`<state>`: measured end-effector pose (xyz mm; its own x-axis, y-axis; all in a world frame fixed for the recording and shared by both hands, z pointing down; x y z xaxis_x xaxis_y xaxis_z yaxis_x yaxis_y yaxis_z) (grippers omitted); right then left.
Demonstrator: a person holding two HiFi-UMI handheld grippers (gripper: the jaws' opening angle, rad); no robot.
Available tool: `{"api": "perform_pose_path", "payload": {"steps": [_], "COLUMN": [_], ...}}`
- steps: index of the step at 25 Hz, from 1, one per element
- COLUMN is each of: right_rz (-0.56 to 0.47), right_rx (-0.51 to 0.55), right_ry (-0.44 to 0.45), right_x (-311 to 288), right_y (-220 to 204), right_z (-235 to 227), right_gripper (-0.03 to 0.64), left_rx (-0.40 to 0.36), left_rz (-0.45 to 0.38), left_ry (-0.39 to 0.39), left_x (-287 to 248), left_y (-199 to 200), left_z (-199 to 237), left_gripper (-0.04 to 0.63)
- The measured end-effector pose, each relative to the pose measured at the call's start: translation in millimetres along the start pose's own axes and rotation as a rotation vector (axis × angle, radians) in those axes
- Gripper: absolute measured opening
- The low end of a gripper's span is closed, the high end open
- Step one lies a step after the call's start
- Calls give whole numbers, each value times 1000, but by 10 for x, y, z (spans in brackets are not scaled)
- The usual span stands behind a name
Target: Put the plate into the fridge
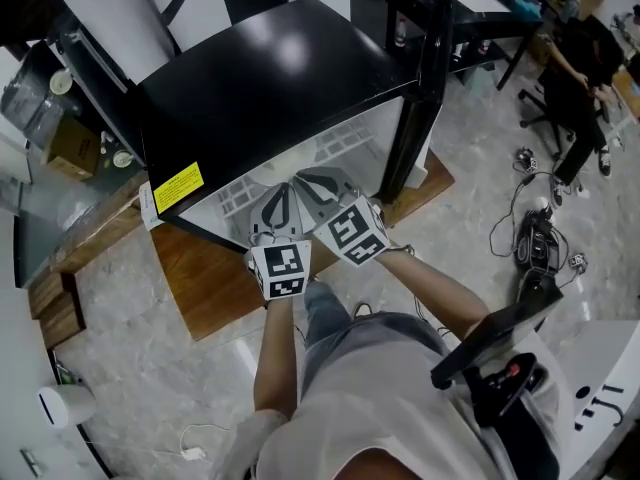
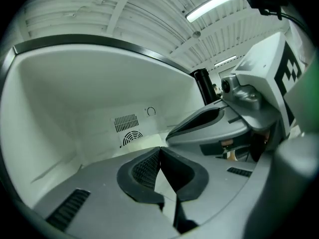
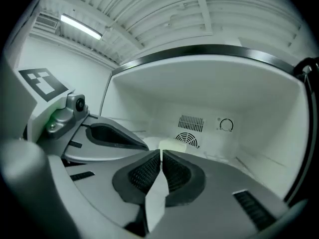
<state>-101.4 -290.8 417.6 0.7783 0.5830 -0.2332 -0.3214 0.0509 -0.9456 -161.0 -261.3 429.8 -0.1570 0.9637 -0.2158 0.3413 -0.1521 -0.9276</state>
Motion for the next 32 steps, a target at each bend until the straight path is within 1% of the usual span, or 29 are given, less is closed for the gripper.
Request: {"api": "perform_pose_path", "payload": {"steps": [5,9,13,17,20,26,29,32], "right_rz": [-8,-3,-6,-39,-54,-46,-48,-77], "right_rx": [-91,-108,-149,-173,-184,-228,-276,-313], "right_ry": [-19,-18,-53,-37,-44,-57,-56,-50], "right_x": [-171,-263,-337,-241,-106,287,512,749], "right_y": [19,22,39,12,-90,-316,-482,-542], "right_z": [-79,-114,-207,-193,-174,-26,82,134], "right_gripper": [28,28,28,28,28,28,28,25], "left_rx": [13,31,32,26,45,107,189,271], "left_rz": [16,15,0,-6,-29,-107,-128,-151], "left_ry": [-3,-22,-28,-32,-33,-48,-54,-55], "left_x": [-122,-166,-183,-154,-106,137,292,449], "left_y": [22,-2,9,-10,-47,-108,-229,-249], "left_z": [80,131,107,91,70,-165,-317,-499], "left_gripper": [18,18,18,18,18,18,18,18]}}
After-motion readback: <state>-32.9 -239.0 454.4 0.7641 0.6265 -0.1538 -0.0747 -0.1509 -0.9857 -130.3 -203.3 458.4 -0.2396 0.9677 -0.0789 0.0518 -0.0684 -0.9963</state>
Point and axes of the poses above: the fingertips, and each gripper's own axes: x backward along the fingers, z to its left, y out of its top, the point moved 5 cm from there along x, backward along the fingers, and after that the axes turned 2 degrees about z, right-handed, at the moved point
